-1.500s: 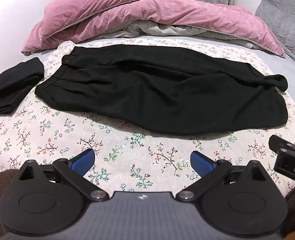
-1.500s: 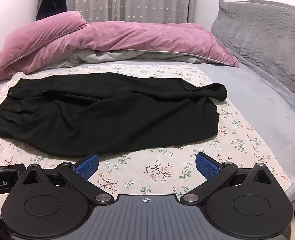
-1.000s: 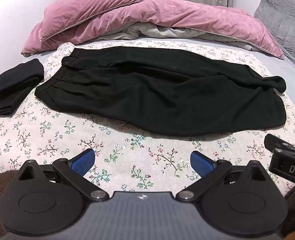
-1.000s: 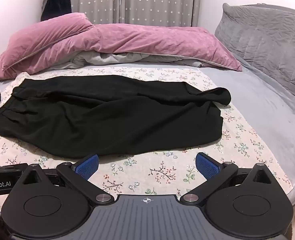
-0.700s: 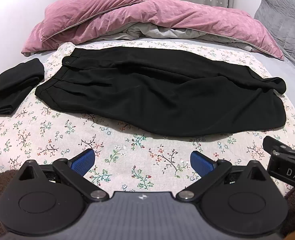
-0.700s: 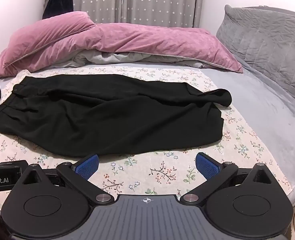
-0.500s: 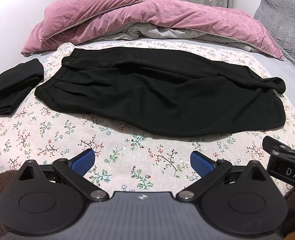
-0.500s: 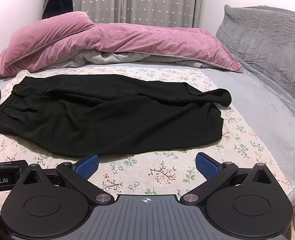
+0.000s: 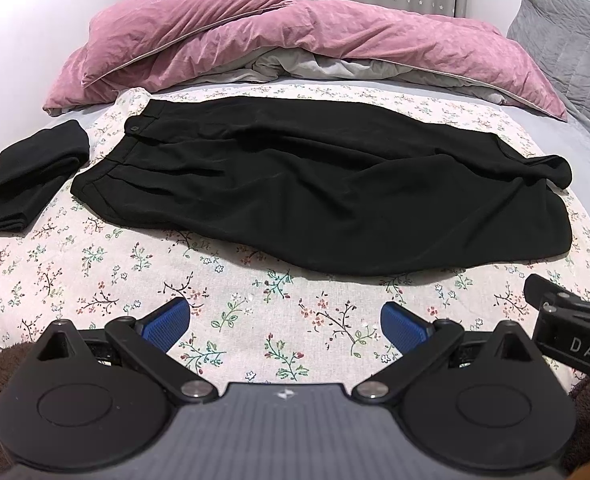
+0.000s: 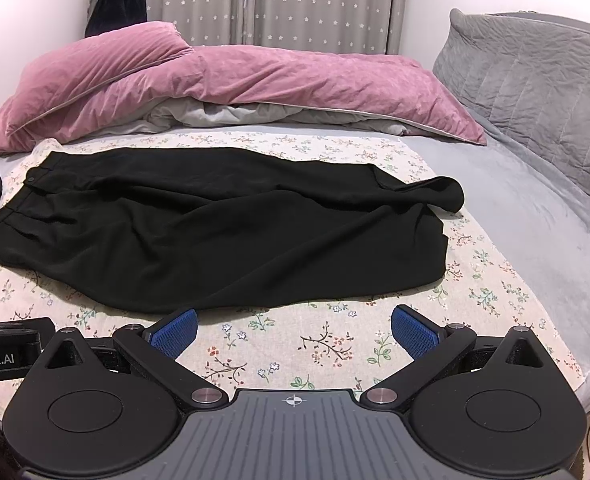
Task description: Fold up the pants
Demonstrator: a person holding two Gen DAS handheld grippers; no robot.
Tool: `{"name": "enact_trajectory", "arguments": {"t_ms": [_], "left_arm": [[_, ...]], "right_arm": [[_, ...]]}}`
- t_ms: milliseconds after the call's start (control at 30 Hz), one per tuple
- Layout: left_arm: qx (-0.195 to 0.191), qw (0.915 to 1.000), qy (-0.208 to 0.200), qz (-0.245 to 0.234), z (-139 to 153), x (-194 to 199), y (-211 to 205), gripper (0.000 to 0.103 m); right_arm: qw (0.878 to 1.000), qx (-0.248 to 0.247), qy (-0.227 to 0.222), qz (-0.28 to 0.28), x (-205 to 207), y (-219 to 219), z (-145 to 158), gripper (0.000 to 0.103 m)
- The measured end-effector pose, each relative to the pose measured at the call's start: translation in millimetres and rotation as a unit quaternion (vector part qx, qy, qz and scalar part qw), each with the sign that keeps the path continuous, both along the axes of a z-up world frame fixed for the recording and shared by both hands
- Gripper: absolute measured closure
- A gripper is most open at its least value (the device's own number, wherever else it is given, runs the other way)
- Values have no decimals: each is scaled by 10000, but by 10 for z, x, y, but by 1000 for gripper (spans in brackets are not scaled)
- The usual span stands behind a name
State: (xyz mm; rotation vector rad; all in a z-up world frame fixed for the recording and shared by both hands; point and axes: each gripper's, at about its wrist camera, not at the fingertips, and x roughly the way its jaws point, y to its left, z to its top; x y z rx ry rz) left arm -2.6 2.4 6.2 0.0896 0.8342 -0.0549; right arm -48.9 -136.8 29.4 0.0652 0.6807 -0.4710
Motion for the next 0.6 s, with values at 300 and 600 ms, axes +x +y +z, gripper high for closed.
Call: {"name": "enact_trajectory", "arguments": {"t_ms": [300, 600], "left_arm": [[5, 10000, -23, 9, 13, -3, 13, 0], [1, 10000, -28, 9, 10, -5, 23, 0]], "right_arm": [[10000, -3, 6, 2, 0, 3, -1, 0], [10000, -10, 39, 25, 18, 18, -51, 0]]}}
